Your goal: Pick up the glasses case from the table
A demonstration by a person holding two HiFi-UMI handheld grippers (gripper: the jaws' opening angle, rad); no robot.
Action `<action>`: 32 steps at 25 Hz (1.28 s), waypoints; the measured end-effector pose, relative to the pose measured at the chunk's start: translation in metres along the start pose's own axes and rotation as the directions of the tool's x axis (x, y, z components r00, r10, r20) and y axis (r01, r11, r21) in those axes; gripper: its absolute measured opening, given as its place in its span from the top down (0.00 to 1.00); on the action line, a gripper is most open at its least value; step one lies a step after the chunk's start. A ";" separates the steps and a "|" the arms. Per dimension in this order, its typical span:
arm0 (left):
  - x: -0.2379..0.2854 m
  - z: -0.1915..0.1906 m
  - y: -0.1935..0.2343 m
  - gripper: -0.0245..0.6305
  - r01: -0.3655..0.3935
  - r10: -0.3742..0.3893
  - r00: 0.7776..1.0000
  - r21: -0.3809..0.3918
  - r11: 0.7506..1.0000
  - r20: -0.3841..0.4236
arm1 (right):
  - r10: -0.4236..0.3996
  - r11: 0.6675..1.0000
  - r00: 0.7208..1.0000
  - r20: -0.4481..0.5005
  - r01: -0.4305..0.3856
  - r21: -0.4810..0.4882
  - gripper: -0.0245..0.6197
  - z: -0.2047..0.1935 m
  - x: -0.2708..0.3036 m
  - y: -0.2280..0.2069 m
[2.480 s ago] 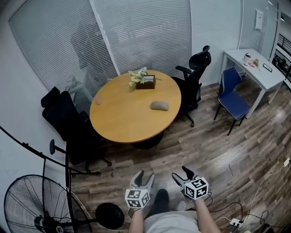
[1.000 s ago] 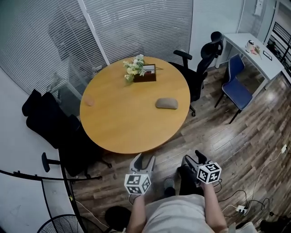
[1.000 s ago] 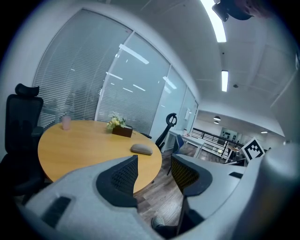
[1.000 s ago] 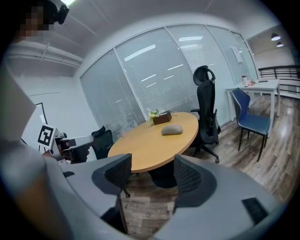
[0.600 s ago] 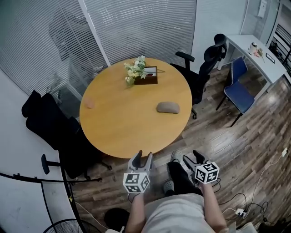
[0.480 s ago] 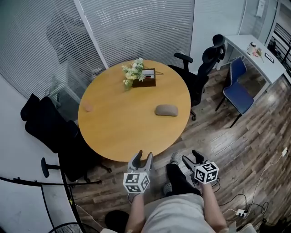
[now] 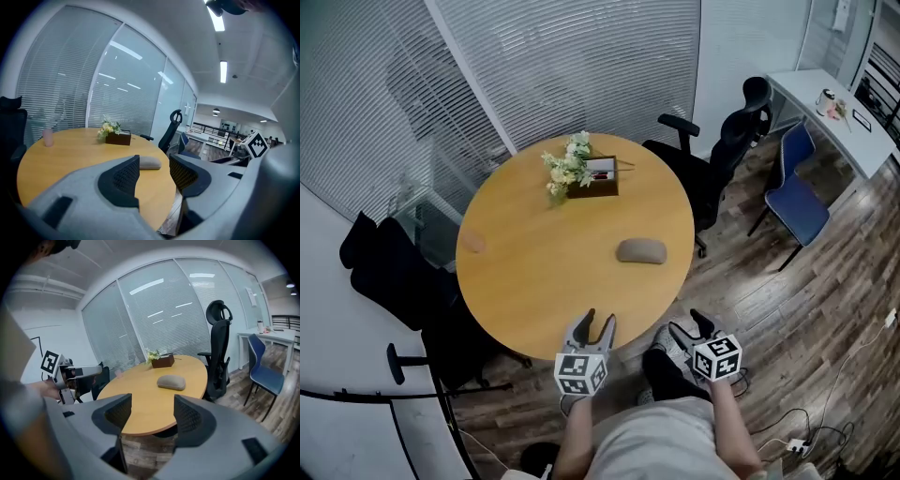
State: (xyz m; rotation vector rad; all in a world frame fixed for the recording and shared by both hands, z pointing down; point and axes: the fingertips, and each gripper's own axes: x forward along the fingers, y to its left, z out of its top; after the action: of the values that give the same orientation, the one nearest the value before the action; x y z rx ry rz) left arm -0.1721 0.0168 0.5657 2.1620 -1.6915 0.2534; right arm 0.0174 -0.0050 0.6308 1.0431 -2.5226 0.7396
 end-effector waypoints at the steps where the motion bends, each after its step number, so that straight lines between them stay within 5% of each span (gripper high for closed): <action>1: 0.008 0.003 0.001 0.65 0.002 -0.001 1.000 0.007 1.000 -0.007 | 0.004 1.000 1.000 0.000 -0.004 -0.004 0.54 0.007 0.006 -0.003; 26: 0.183 0.063 0.023 0.65 0.044 -0.036 0.997 0.100 0.994 -0.073 | 0.064 0.991 0.996 -0.054 -0.070 -0.114 0.54 0.107 0.114 -0.094; 32: 0.212 0.057 0.020 0.65 0.105 -0.074 0.987 0.228 0.968 -0.142 | 0.085 0.990 0.995 -0.052 -0.090 -0.104 0.54 0.113 0.128 -0.104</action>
State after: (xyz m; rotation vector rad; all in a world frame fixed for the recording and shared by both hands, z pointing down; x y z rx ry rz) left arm -0.1415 -0.1992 0.5953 2.3252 -1.5525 0.5853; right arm -0.0047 -0.2033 0.6334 0.8750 -2.5501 0.6369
